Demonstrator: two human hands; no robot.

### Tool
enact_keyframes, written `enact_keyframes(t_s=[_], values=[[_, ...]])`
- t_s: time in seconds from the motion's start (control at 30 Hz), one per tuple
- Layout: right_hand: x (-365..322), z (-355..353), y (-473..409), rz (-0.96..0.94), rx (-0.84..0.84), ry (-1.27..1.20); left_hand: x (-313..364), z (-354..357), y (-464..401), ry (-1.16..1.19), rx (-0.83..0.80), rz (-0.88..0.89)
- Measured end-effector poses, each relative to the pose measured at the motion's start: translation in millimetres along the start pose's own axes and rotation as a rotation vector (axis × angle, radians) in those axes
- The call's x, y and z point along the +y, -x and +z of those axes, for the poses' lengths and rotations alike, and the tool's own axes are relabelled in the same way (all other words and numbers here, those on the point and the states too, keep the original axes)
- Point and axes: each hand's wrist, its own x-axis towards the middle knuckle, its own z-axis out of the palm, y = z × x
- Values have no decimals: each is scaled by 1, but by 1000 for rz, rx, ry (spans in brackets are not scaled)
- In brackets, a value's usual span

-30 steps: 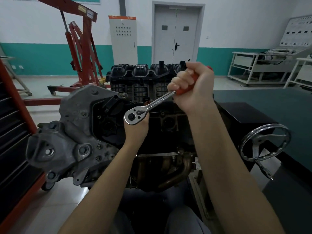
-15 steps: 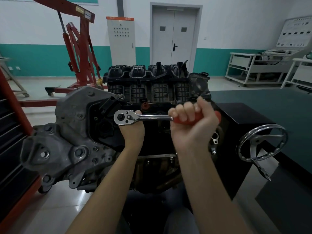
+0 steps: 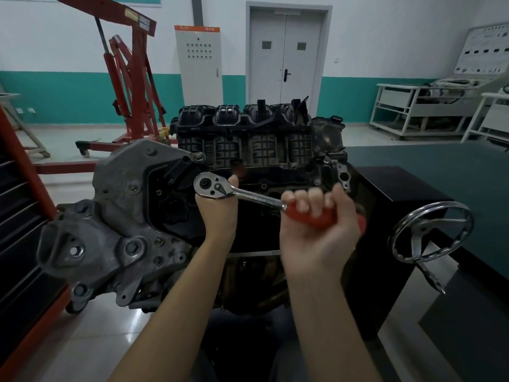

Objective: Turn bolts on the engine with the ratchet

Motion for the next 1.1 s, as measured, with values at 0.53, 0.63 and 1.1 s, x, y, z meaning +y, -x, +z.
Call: enact_keyframes(t_s=[0.53, 0.63, 1.1], values=[[-11, 63, -78, 341, -135, 386, 1, -1, 6, -59, -70, -61], [-9, 38, -47, 180, -70, 242, -2, -3, 5, 27, -46, -68], [-14, 40, -48, 142, -80, 274, 7, 0, 9, -21, -77, 0]])
